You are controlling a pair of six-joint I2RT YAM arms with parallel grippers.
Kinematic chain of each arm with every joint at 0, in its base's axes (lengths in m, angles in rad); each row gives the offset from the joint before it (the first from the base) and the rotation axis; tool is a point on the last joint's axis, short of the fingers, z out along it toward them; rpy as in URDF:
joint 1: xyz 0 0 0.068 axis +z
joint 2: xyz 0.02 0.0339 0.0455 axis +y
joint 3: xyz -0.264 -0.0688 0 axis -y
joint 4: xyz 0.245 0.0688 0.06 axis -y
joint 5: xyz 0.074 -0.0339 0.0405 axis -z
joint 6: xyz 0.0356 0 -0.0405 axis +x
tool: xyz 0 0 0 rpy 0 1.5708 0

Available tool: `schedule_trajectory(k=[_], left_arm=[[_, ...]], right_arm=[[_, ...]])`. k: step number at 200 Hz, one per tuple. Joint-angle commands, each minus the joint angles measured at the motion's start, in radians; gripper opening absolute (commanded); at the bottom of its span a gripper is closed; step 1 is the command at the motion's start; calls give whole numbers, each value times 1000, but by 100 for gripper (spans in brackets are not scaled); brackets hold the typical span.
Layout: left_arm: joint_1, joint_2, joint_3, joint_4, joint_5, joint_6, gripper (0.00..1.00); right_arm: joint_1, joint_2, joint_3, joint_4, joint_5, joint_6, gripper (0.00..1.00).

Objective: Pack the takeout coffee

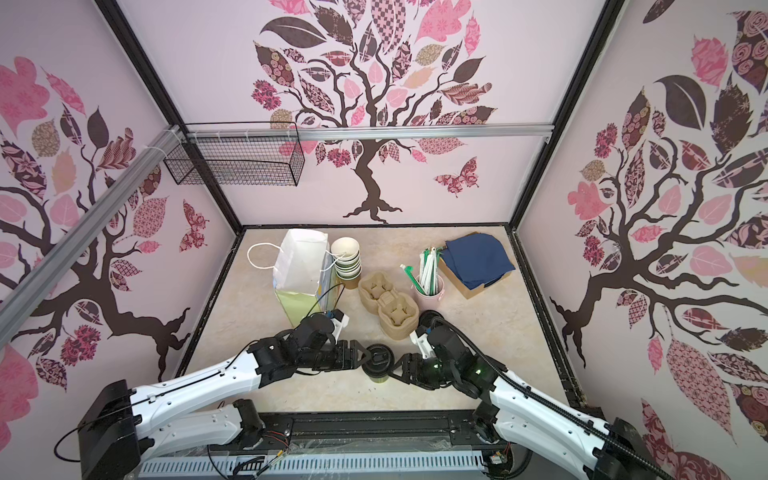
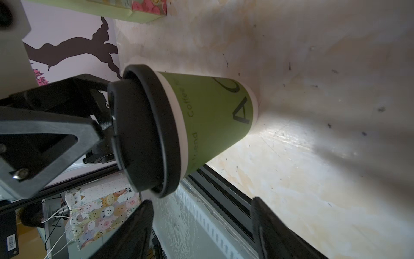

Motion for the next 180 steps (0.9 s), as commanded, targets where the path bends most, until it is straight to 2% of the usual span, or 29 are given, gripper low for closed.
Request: schedule_trajectory(k=[1,102,180], left_arm=[[8,16,50,30,16,8,76],[12,83,71,-49,16,51,63],[12,99,59,-87,2,62,59]], right_arm=[[0,21,1,68,-27,-3,70],[0,32,-36,20,50,-3,65],[0,78,-53,-67,140,-26,63]])
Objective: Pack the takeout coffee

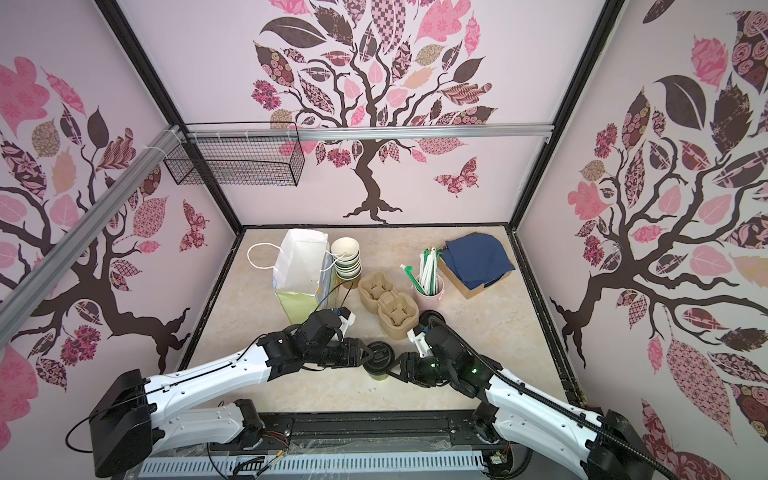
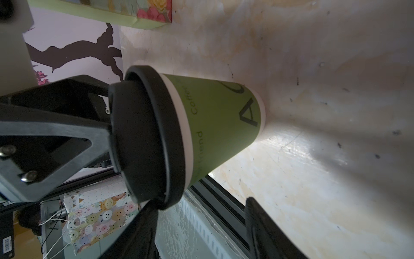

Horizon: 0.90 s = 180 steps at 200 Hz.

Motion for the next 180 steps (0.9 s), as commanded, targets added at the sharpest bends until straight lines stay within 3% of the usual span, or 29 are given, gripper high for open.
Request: schedule_trajectory(k=[1,37,75,123,180], left_arm=[[6,23,9,-82,-23,20,59],[6,16,6,-84,-29,18,58],[6,16,8,-78,-29,18,57],[6,19,17,-72,-29,21,57],[7,22,45,-71,-39,14,57]], right_arm=[[-1,43,-31,-135,110,-21,63],[-1,46,-7,-149,100,-34,63],[-1,-70,19,-51,31,19,66],[-4,-163,3,-8,42,78,67],[-64,-234,-49,55,103,190,57]])
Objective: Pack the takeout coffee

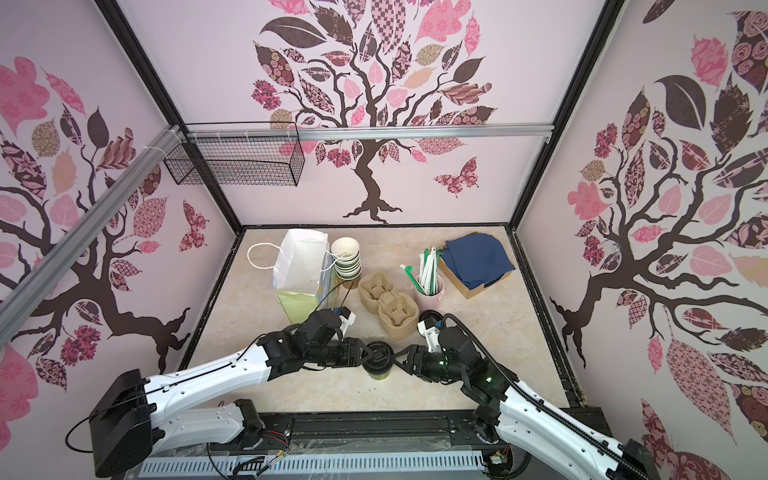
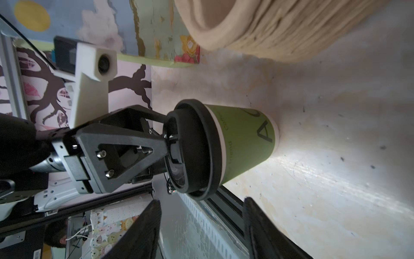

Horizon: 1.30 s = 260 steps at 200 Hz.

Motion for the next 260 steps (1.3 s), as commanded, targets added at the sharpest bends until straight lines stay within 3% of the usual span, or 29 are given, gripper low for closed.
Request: schedule_trajectory(k=[1,74,129,260], left_arm=[[7,20,36,-65,-33,12,57],[7,16,39,-81,-31,23,57],[7,7,25,-80,-31,22,56],[7,4,9,-77,-31,25,56]], right_arm=[[-17,-18,-28,44,34,67,57],[-18,87,-60,213,31,145,41],[-19,122,-97,291,24,183,37],[-18,146,-164,215,32,211,30]])
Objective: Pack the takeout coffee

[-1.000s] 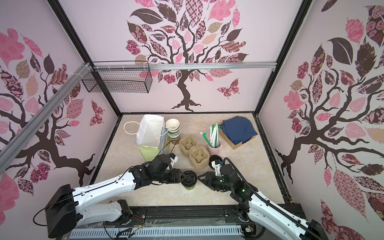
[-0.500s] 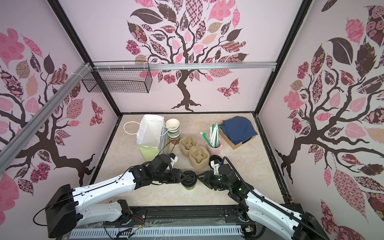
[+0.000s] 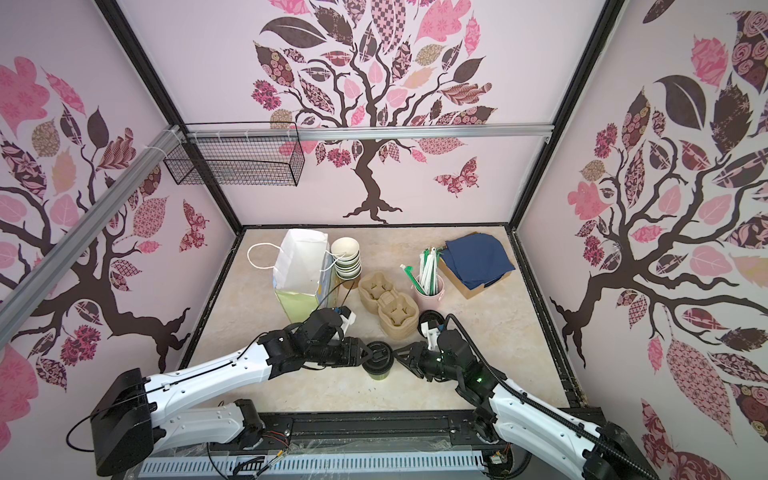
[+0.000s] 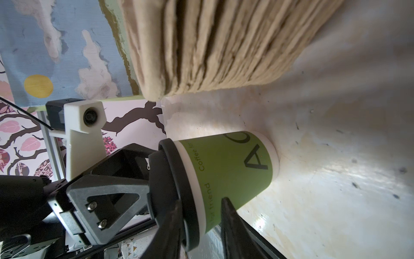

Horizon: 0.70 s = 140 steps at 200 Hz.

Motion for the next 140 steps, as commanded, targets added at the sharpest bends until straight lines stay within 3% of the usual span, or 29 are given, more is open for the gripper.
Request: schedule_trajectory(k=[1,71,95,114,140], left_arm=[[6,-3,-6,-52,-29,20,56],[7,-3,-17,-46,-29,14,56],[7,-2,-13,-43,-29,15,56],[7,-2,-14,-40,-29,14,56],[7,1,-8,-38,-29,15,56]], right_arm=[[-2,11,-35,-112,14,9,30],[-2,9,-36,-175,5,-5,28],[-3,-40,29,-125,-18,-19,34],[-3,-84,100,-207,-13,-87,44],[-2,-82,91,-291,-86,-164,45]])
